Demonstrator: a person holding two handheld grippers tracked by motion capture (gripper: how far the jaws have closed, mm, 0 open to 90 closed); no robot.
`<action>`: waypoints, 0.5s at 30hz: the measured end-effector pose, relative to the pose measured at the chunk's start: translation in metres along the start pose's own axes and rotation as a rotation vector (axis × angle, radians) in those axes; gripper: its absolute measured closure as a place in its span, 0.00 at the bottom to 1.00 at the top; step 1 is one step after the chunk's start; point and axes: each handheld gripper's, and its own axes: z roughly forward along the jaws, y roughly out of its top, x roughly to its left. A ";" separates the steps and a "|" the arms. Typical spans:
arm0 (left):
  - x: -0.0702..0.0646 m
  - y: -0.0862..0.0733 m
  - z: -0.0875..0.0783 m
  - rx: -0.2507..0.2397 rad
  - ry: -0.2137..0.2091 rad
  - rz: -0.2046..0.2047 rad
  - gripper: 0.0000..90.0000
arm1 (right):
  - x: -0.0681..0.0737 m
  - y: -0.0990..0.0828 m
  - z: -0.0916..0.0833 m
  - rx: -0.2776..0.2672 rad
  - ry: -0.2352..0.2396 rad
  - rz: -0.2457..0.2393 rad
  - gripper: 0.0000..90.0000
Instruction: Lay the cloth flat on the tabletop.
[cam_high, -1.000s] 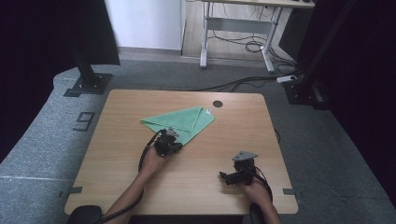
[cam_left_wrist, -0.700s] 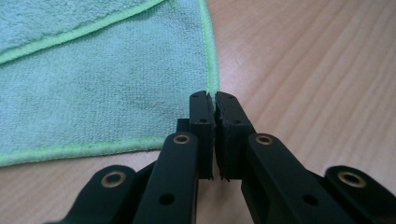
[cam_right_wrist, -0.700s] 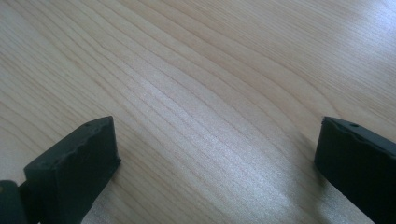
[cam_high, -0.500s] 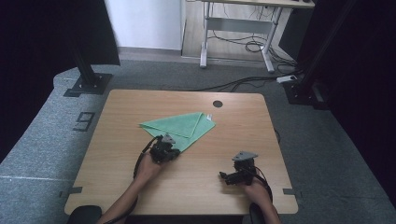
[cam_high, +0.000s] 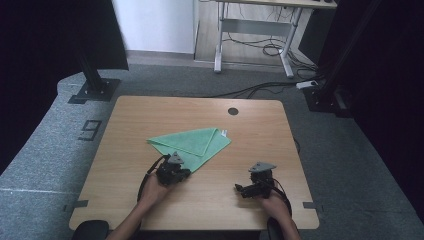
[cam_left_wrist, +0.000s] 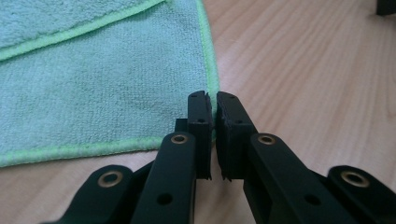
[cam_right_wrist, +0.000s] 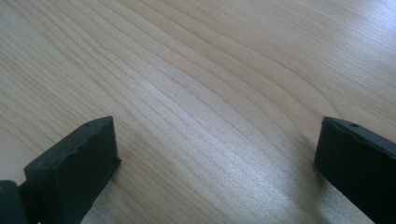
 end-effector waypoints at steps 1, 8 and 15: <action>0.000 0.000 0.000 0.000 0.000 0.000 0.94 | 0.000 0.000 0.000 0.000 0.000 0.000 0.00; -0.013 -0.007 -0.003 -0.007 -0.007 0.011 0.93 | 0.000 0.000 0.000 0.000 0.000 0.000 0.00; -0.028 -0.012 -0.006 -0.006 -0.021 0.008 0.92 | 0.000 0.000 0.000 0.000 0.000 0.000 0.00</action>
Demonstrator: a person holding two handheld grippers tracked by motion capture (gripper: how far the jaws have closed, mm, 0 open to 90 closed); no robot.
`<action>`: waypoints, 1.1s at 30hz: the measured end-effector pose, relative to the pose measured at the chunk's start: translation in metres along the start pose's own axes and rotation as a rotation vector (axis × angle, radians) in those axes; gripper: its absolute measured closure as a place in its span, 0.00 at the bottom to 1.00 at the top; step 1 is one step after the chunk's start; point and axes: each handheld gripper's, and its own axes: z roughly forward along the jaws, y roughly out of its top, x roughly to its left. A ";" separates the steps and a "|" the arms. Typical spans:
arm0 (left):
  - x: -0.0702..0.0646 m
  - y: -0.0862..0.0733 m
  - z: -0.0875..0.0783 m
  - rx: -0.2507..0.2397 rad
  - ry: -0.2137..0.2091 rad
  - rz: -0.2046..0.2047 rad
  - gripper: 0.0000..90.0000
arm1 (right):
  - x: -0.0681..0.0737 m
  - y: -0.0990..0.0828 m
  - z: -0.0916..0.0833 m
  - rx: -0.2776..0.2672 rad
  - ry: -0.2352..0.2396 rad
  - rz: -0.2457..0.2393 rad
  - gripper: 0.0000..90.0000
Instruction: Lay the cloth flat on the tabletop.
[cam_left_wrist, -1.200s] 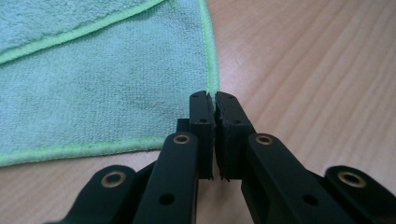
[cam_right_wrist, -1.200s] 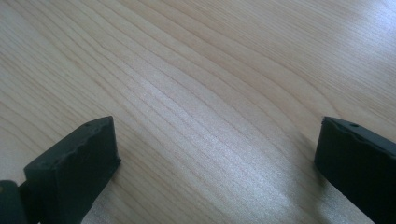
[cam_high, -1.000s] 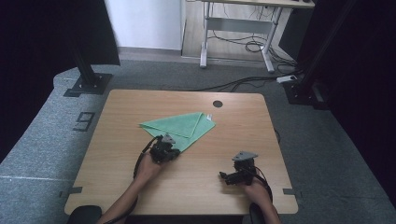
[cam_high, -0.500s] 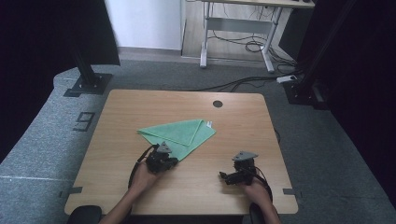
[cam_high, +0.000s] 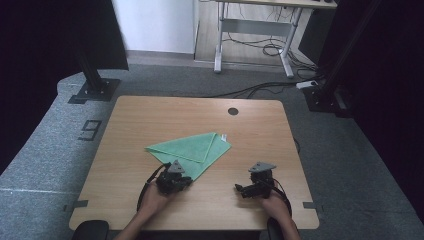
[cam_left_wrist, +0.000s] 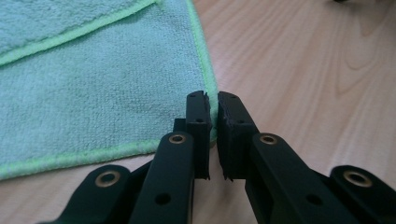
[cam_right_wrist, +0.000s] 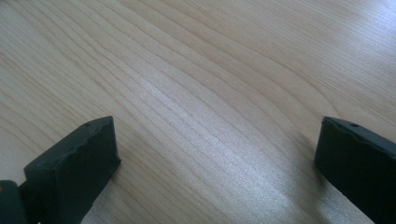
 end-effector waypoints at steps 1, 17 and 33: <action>-0.006 0.000 0.000 0.006 -0.003 0.014 0.92 | 0.000 0.000 0.000 0.000 0.000 0.000 0.00; -0.005 0.028 -0.017 -0.051 0.041 0.087 0.62 | 0.000 0.000 0.000 0.000 0.000 0.000 0.00; 0.018 0.075 0.010 -0.046 0.035 0.074 0.72 | 0.000 0.000 0.000 0.000 0.000 0.001 0.00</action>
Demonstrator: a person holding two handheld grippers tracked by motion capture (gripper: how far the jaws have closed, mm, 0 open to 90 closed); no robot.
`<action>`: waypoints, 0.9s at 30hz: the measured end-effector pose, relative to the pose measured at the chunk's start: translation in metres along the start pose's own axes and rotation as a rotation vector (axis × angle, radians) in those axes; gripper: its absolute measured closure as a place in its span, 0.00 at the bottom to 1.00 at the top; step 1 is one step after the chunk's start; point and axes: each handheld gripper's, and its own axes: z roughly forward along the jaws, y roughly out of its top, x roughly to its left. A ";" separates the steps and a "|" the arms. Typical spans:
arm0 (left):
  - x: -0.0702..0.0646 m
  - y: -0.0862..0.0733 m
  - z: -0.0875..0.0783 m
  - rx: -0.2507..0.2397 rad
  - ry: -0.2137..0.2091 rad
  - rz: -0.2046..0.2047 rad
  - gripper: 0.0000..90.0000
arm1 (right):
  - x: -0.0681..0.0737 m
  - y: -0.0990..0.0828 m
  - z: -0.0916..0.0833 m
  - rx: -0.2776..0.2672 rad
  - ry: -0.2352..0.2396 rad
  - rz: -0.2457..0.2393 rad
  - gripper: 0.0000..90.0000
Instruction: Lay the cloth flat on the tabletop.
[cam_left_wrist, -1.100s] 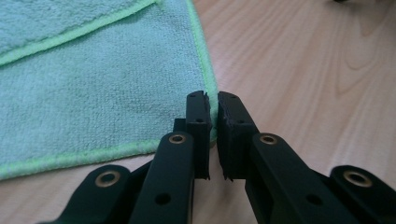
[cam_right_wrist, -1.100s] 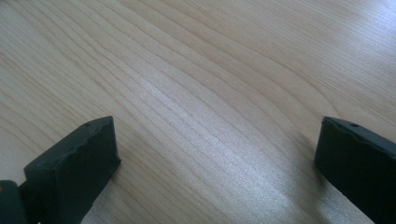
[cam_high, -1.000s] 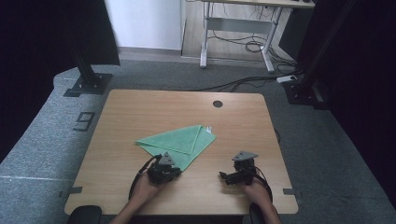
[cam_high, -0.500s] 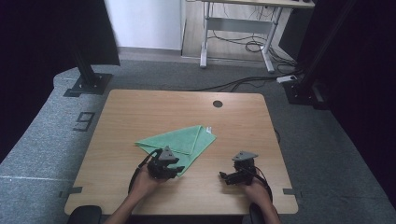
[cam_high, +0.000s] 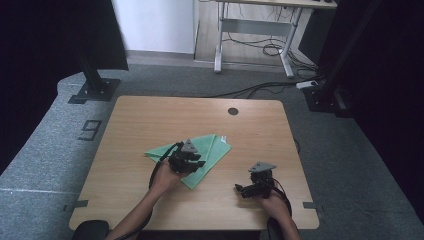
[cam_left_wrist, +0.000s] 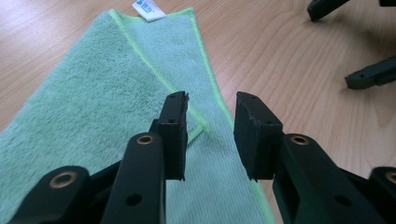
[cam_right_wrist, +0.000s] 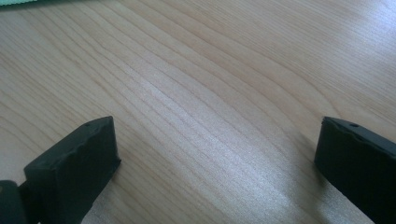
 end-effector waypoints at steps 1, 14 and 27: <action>0.000 0.002 0.005 0.006 0.000 -0.001 0.72 | 0.000 0.000 0.000 0.000 0.000 0.000 0.00; 0.003 0.002 0.031 0.079 0.001 0.014 0.74 | 0.000 0.000 0.000 0.000 0.000 0.000 0.00; 0.008 -0.002 0.041 0.120 0.030 0.010 0.95 | 0.000 0.000 0.000 0.000 0.000 0.000 0.00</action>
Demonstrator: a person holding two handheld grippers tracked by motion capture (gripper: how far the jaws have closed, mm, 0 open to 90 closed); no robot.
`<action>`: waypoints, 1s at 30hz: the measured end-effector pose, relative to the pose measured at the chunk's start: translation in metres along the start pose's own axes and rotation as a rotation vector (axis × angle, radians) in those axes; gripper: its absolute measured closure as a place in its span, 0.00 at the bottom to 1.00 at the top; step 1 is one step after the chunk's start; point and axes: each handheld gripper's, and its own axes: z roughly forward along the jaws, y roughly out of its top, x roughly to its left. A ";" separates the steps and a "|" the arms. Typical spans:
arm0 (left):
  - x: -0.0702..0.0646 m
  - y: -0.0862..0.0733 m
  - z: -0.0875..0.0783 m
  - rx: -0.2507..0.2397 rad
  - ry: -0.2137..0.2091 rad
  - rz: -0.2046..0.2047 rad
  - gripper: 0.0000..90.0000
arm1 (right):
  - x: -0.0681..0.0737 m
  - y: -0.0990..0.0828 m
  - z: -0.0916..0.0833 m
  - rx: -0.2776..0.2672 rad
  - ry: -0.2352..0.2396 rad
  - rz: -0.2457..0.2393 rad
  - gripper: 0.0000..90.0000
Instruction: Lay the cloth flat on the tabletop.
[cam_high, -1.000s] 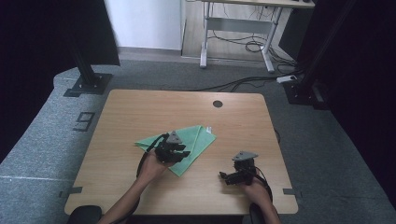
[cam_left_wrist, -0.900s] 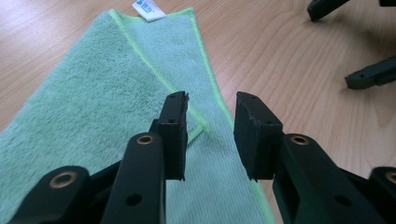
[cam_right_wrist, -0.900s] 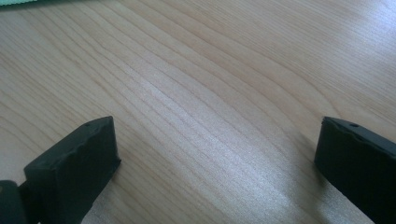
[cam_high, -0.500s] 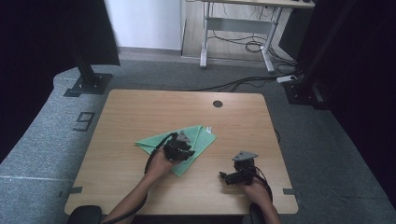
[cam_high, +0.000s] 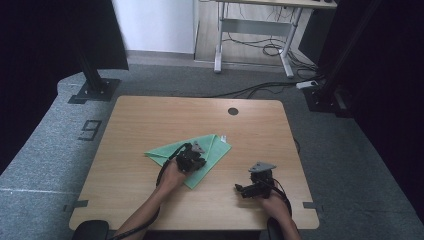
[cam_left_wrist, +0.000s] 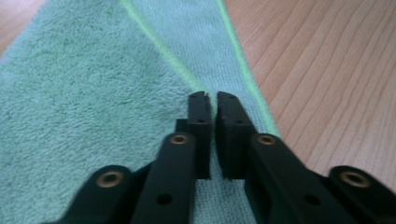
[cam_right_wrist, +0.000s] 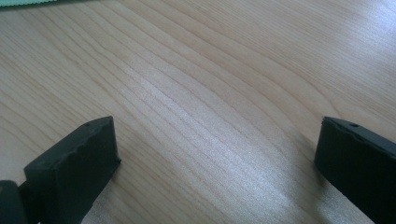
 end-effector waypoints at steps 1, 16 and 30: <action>0.000 0.001 -0.001 -0.005 0.001 0.001 0.95 | 0.000 0.000 0.000 0.000 0.000 0.000 0.00; 0.012 0.010 -0.026 -0.066 0.025 -0.019 0.99 | 0.001 0.003 0.001 0.017 -0.010 0.012 0.00; 0.023 0.011 -0.037 -0.082 0.031 -0.032 0.99 | 0.020 0.032 0.013 0.001 0.066 0.020 0.01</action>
